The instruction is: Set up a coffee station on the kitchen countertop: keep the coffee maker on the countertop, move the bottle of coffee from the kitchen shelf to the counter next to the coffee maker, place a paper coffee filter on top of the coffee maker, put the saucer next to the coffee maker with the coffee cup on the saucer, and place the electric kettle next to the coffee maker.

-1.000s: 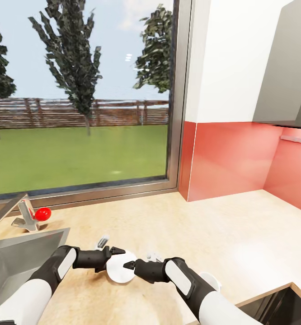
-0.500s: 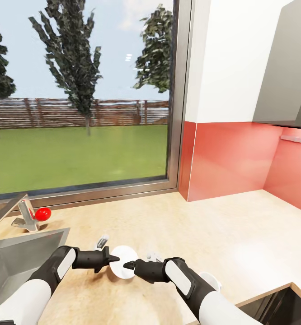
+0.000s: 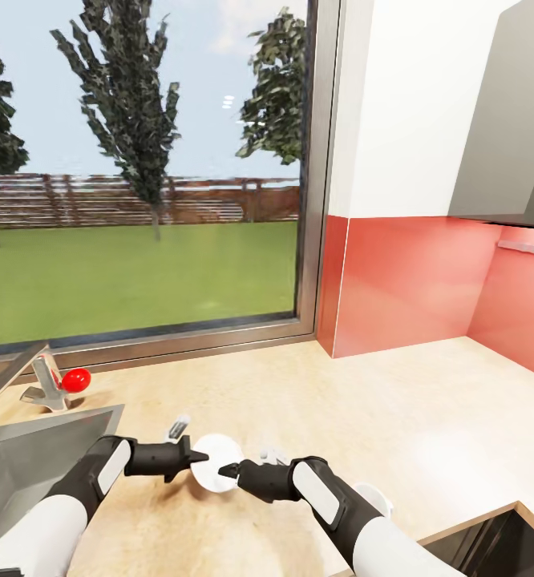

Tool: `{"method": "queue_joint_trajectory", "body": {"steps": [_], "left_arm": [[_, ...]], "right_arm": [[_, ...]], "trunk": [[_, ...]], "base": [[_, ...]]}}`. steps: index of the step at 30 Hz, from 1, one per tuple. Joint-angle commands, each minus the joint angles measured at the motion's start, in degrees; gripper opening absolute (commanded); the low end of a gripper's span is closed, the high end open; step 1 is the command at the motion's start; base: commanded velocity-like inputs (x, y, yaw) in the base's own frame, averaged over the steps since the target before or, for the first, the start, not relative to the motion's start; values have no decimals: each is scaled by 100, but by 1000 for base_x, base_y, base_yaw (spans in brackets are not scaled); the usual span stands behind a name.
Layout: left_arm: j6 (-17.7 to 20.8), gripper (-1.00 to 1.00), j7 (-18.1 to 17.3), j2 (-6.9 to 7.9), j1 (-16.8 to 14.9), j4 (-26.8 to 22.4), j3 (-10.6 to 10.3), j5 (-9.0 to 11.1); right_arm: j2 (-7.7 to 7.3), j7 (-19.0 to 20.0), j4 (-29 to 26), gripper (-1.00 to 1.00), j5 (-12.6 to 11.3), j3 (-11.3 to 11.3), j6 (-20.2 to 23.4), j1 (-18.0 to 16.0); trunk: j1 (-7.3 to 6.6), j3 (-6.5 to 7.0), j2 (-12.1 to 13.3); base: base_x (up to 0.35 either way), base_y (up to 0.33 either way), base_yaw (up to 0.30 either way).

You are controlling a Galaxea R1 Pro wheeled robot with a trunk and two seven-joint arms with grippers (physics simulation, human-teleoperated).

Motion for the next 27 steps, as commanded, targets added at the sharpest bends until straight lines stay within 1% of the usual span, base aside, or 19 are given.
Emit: {"method": "queue_joint_trajectory", "body": {"steps": [1, 6, 10, 14, 16, 18, 21, 23, 27], "left_arm": [[12, -100, -22, 35, -6, -12, 21, -32], [7, -100, -12, 211, -64, -41, 24, -39], [7, -100, -25, 433, -89, -56, 25, -20], [18, -100, -36, 692, -148, -82, 30, -2], [35, -100, -51, 809, -179, -161, 31, 10], [54, -100, -87, 892, -192, -308, 33, 16], [90, -100, -183, 978, -196, -557, 38, 20], [106, -100, -286, 1072, -184, -664, 39, 26], [119, -100, -692, 1288, -171, -734, 42, 21]], "right_arm": [[0, 13, 0, 100, 64, 9, 2, -3], [0, 13, -27, 100, 64, 0, 2, -3], [0, 13, -90, 100, 64, -15, 2, -3], [0, 6, -351, 100, 66, -24, 1, -3], [0, 5, -502, 100, 69, -28, -2, -3], [0, 4, -614, 100, 67, -34, -5, -3], [0, 4, -754, 100, 65, -51, -13, -3], [0, 4, -908, 100, 64, -102, -25, -3], [0, 10, -1169, 100, 64, -347, -27, -3]], "trunk": [[3, -3, -3], [3, -3, -3], [3, -3, -3], [3, -3, -3], [3, -3, -3], [3, -3, -3], [3, -3, -3], [3, -3, -3], [3, -3, -3]], "base": [[0, 0, 0], [0, 0, 0], [0, 0, 0], [0, 0, 0], [0, 0, 0], [0, 0, 0], [0, 0, 0], [0, 0, 0], [0, 0, 0]]}}
